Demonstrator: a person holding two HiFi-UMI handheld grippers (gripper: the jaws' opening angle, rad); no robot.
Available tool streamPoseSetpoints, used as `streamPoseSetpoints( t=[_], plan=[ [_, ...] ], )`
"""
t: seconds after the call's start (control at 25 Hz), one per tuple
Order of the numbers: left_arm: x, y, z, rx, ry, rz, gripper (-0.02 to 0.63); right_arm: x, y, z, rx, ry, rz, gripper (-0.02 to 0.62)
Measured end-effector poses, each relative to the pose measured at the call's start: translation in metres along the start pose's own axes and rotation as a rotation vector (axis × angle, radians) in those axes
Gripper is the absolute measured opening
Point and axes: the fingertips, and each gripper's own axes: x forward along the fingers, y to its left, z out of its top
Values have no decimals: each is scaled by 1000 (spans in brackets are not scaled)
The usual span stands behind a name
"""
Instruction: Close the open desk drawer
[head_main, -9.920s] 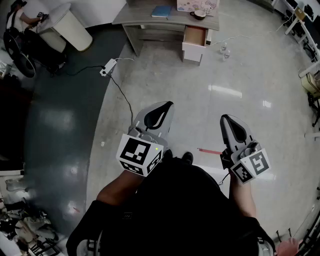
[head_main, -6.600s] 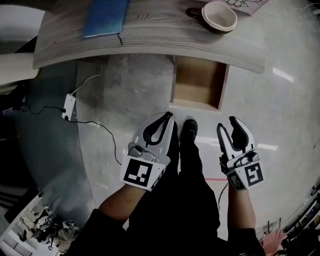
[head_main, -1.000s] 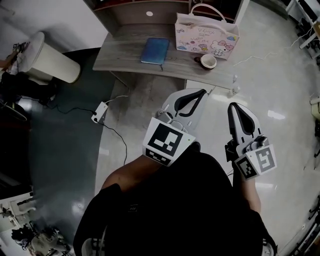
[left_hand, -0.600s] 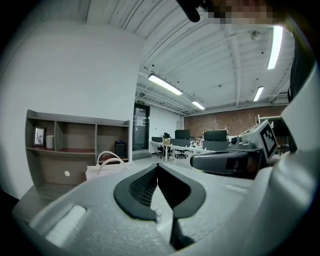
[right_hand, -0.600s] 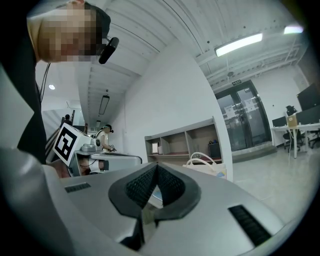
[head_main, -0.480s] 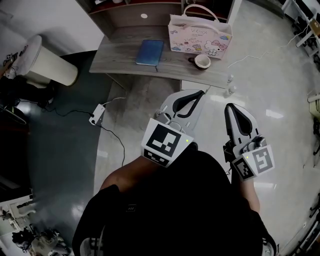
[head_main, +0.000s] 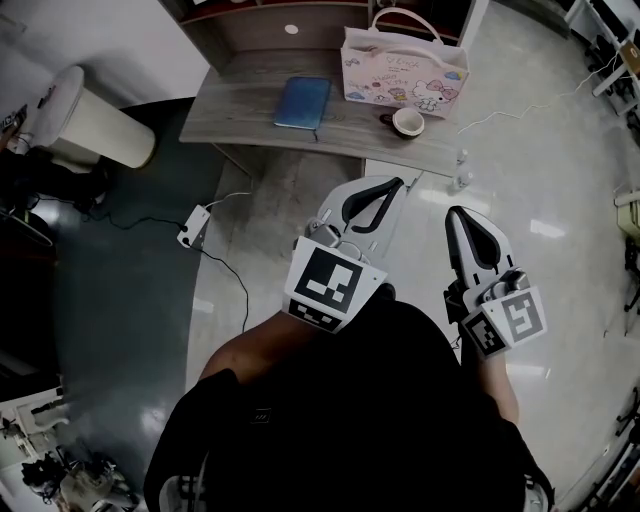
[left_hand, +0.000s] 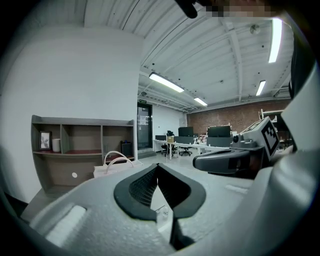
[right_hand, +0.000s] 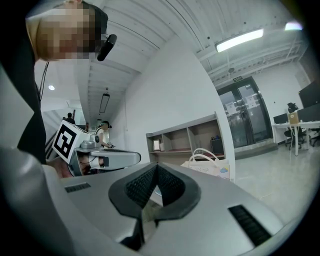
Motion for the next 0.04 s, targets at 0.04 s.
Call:
streamPoseSetpoints(
  t=[0.04],
  plan=[
    [-2, 1, 0, 10, 1, 5, 9, 0, 2, -1, 1, 1, -1, 11]
  ],
)
